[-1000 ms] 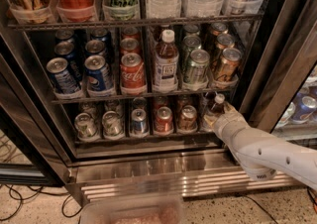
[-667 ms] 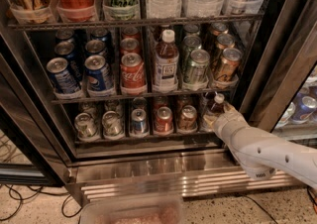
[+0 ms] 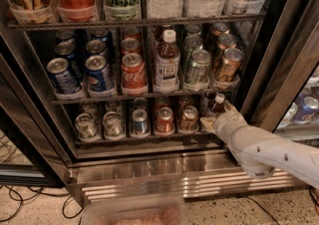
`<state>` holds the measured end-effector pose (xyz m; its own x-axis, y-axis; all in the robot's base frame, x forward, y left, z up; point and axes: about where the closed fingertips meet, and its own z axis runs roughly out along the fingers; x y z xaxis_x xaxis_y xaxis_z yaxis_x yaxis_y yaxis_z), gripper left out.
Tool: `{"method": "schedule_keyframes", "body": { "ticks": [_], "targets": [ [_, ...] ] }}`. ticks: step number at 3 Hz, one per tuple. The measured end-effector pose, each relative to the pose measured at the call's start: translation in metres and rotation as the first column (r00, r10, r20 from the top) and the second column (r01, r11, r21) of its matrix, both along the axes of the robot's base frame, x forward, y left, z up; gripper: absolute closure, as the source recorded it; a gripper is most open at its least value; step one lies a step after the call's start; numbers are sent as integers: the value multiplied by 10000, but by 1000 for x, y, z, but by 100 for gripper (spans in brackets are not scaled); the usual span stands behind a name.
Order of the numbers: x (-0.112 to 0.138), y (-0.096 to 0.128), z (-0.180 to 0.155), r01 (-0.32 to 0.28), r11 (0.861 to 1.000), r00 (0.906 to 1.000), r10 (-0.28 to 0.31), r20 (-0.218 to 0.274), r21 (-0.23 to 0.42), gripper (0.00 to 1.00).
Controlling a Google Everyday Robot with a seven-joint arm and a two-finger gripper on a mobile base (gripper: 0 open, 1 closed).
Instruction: Pick blue plastic bottle from bottom shelf of fridge
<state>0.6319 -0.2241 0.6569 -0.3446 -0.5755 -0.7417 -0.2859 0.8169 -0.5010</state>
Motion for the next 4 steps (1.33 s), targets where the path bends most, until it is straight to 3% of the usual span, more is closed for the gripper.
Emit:
{"method": "schedule_keyframes", "body": {
  "ticks": [4],
  "targets": [
    [7,6,-10,236,9993,9996,-231,-172,276,25]
  ]
}}
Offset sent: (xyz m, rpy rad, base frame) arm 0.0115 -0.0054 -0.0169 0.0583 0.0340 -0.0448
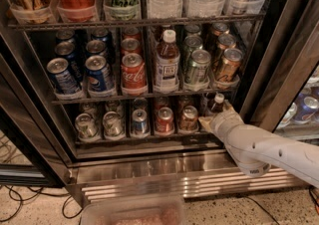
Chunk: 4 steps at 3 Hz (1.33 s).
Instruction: Pick blue plastic bottle from bottom shelf of fridge
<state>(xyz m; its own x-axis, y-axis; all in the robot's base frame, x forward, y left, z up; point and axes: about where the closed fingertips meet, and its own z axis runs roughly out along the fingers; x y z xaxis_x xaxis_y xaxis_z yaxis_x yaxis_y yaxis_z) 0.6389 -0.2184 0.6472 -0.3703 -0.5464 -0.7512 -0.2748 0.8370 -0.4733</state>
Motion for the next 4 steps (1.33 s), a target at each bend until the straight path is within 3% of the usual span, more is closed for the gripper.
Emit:
{"method": "schedule_keyframes", "body": {
  "ticks": [2,4],
  "targets": [
    [3,0,-3,193,9998,9998,-193,-35,-32,29],
    [6,-2,-1,529,9983,9986,-529,6,264,70]
  ]
}}
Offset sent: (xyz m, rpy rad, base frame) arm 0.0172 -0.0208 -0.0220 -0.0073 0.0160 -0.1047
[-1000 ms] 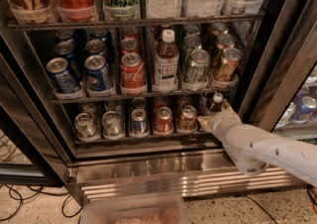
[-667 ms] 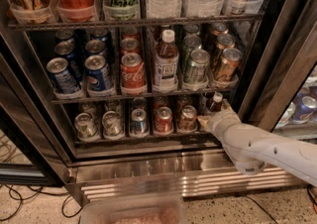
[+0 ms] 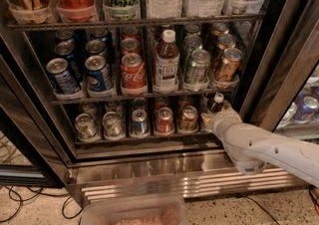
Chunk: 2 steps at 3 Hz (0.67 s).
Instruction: Pick blue plastic bottle from bottom shelf of fridge
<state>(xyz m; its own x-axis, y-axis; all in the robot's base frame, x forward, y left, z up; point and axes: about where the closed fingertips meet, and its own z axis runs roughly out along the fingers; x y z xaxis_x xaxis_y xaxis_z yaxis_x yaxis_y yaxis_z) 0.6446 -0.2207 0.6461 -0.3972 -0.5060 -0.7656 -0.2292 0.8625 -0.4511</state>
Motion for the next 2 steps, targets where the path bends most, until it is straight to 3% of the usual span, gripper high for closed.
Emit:
{"method": "schedule_keyframes", "body": {
  "ticks": [1,2],
  "targets": [
    [1,-2,1,174,9996,9998,-176,65,224,93],
    [1,-8,1,432,9949,9986,-457,250,916,100]
  ]
}}
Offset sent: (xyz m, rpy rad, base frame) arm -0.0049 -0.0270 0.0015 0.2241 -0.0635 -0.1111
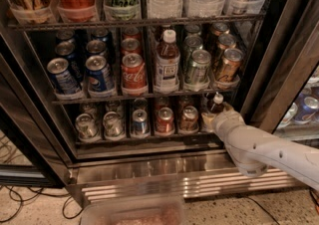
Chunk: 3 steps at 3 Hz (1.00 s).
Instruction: Pick blue plastic bottle from bottom shelf of fridge
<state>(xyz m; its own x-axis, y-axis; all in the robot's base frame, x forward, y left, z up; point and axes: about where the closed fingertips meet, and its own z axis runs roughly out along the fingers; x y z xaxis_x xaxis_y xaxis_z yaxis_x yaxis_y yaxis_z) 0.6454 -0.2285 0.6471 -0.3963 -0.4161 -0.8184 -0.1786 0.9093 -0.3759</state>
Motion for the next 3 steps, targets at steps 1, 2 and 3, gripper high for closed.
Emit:
{"method": "schedule_keyframes", "body": {
  "ticks": [1,2,3],
  "targets": [
    [0,2,1,0,10000,10000,0,0,0,100],
    [-4,2,14,-145,9992,9989,129,445,366,100],
    [-11,7,37,-536,9969,9928,470,1103,579,100]
  ]
}}
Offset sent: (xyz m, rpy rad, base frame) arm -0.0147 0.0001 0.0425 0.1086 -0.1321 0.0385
